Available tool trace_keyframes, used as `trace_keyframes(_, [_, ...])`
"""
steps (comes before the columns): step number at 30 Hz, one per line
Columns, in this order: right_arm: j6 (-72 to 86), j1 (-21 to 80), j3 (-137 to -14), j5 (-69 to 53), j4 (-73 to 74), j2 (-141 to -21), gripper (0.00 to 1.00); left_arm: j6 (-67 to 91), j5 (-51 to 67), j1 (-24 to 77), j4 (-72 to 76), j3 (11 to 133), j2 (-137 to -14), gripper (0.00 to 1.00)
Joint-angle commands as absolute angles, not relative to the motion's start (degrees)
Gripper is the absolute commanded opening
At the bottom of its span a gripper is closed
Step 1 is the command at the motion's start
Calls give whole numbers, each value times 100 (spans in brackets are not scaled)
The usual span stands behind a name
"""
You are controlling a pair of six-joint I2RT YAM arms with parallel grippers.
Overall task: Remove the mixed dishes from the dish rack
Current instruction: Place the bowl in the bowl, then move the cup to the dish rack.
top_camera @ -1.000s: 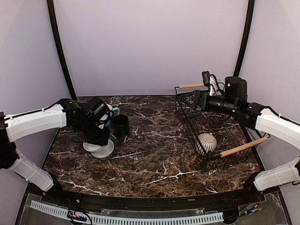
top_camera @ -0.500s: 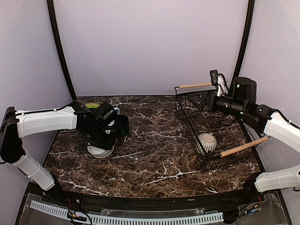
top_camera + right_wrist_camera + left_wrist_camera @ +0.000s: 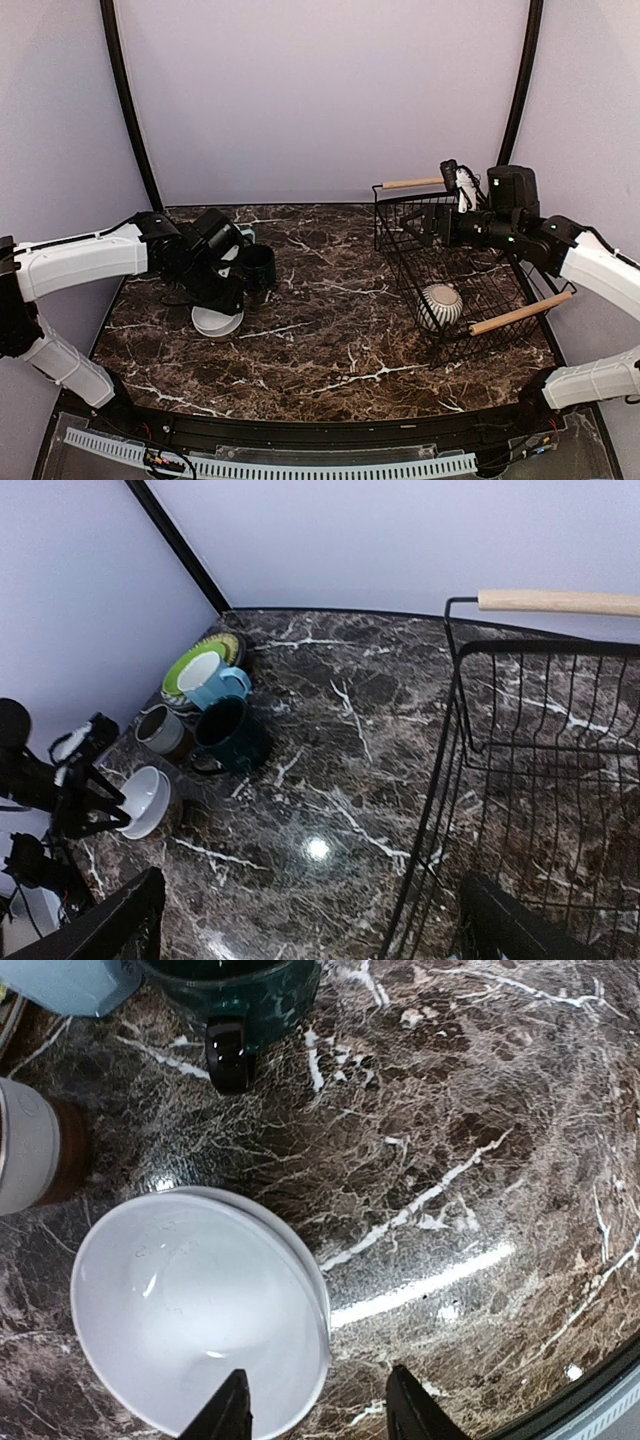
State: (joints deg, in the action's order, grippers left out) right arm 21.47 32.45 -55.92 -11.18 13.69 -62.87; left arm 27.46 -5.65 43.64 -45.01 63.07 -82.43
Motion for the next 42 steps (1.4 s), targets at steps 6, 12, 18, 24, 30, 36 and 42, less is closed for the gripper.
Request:
trace_keyframes(6, [2162, 2929, -6180, -503, 3501, -6624, 99, 1717, -429, 4385, -4892, 8601, -8035, 68])
trace_keyframes(12, [2905, 2123, -5957, -1399, 4196, -6527, 99, 979, -33, 4385, -5269, 11084, -9075, 85])
trace_keyframes(18, [3205, 1591, -5611, -2462, 4857, -6572, 99, 629, 72, 4386, -5085, 11786, -9577, 88])
trace_keyframes(24, [2716, 1644, -5516, -2290, 5808, -6853, 95, 581, -212, 4382, -4671, 10596, -9346, 88])
trace_keyframes(30, [2714, 1737, -5389, -2210, 5941, -6903, 77, 581, -239, 4383, -4134, 9704, -9089, 88])
trace_keyframes(36, [3053, 1945, -4997, -2632, 5065, -7315, 69, 597, -217, 4386, -4105, 9634, -9143, 88])
trace_keyframes(42, [3714, 1951, -5015, -2115, 3674, -7569, 67, 646, -221, 4386, -4069, 9573, -9122, 88])
